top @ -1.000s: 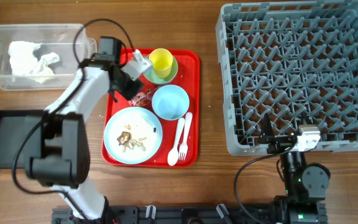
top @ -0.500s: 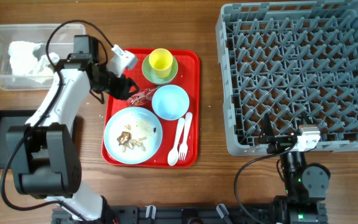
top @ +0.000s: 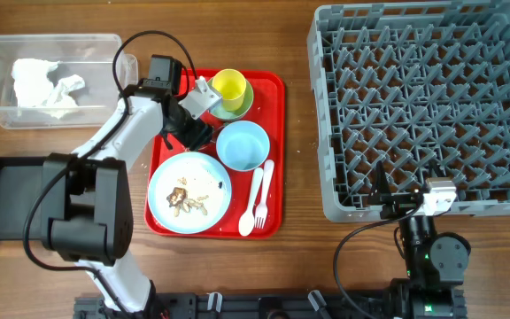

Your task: Sort waste into correct bins and load items into the dishwasher rack

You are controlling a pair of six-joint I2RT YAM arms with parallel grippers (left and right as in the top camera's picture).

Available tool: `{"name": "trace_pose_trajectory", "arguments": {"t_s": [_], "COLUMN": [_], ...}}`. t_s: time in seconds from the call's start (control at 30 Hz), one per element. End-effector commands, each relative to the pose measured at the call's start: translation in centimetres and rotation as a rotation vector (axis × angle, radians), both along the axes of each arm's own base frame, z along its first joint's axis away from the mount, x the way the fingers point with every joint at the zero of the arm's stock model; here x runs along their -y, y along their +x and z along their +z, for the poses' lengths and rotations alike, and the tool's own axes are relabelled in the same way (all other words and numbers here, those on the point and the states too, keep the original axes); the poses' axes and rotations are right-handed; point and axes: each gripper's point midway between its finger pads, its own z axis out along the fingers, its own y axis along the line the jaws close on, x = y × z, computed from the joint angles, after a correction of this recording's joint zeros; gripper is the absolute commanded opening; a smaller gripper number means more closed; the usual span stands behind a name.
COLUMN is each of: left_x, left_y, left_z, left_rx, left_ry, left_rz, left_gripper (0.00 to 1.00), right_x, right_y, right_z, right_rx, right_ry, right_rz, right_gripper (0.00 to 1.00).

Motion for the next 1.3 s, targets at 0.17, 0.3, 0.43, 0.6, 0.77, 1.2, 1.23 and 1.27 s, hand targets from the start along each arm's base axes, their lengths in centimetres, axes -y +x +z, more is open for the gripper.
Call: {"name": "trace_pose_trajectory", "arguments": {"t_s": [0.17, 0.3, 0.43, 0.6, 0.77, 1.2, 1.23, 1.27], "left_x": [-0.5, -0.6, -1.5, -3.3, -3.7, -4.5, -4.8, -5.7], "left_y": [0.1, 0.0, 0.0, 0.4, 0.8, 2.0, 2.7, 3.8], "left_z": [-4.4, -5.9, -6.1, -6.0, -2.1, 11.8, 12.9, 14.0], "left_rx": [-0.036, -0.059, -0.065, -0.054, -0.008, 0.293, 0.332, 0.382], "left_ry": [0.05, 0.053, 0.1, 0.195, 0.17, 0.015, -0.015, -0.055], "left_rz": [-0.057, -0.057, -0.015, 0.068, 0.216, 0.403, 0.449, 0.518], "left_gripper": [0.75, 0.62, 0.04, 0.04, 0.04, 0.04, 0.04, 0.04], "right_x": [0.0, 0.0, 0.0, 0.0, 0.0, 0.0, 0.0, 0.0], "right_y": [0.0, 0.0, 0.0, 0.0, 0.0, 0.0, 0.0, 0.0], "right_z": [0.0, 0.0, 0.0, 0.0, 0.0, 0.0, 0.0, 0.0], "right_rx": [0.001, 0.001, 0.001, 0.001, 0.001, 0.001, 0.001, 0.001], "right_ry": [-0.011, -0.011, -0.011, -0.011, -0.011, -0.011, -0.011, -0.011], "right_rz": [0.004, 0.004, 0.004, 0.004, 0.004, 0.004, 0.004, 0.004], "right_gripper": [1.0, 1.0, 1.0, 1.0, 1.0, 1.0, 1.0, 1.0]}}
